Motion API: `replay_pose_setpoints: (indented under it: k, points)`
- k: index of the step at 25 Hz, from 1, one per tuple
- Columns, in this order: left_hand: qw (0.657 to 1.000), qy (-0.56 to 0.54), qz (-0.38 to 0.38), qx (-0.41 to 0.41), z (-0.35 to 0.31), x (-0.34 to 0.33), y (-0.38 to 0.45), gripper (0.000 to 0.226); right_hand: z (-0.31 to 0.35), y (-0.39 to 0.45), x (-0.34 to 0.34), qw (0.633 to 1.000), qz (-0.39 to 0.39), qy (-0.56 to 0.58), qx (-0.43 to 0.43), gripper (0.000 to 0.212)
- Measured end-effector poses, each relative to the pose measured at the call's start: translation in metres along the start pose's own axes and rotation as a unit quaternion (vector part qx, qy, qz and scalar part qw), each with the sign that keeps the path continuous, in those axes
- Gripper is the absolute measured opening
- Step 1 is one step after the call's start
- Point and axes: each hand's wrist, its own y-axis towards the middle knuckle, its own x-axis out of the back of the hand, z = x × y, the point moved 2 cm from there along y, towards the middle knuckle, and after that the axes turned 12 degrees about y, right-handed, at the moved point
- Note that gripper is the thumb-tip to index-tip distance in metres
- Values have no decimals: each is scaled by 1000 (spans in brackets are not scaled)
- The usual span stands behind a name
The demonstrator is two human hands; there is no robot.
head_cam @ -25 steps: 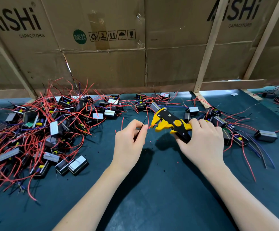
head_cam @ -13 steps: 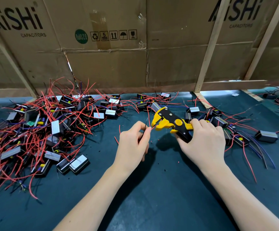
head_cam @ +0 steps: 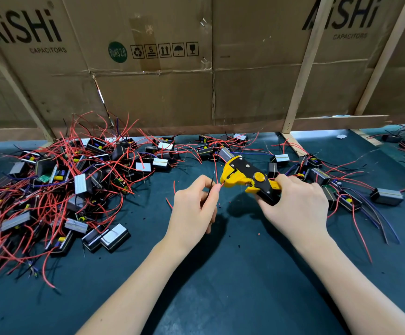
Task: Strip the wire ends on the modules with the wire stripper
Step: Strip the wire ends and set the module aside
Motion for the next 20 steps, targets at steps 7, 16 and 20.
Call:
replay_pose_setpoints:
  k: [7,16,20]
  points:
    - [1000,-17,10,-2,-1,2,-1,22,0,-2,6,999,17,-4,-49,51]
    - [973,173,149,-43,9,26,13,24,-16,5,8,993,1,49,-112,53]
    - [918,368,124,84,24,45,20,49,-23,8,12,988,4,58,-145,55]
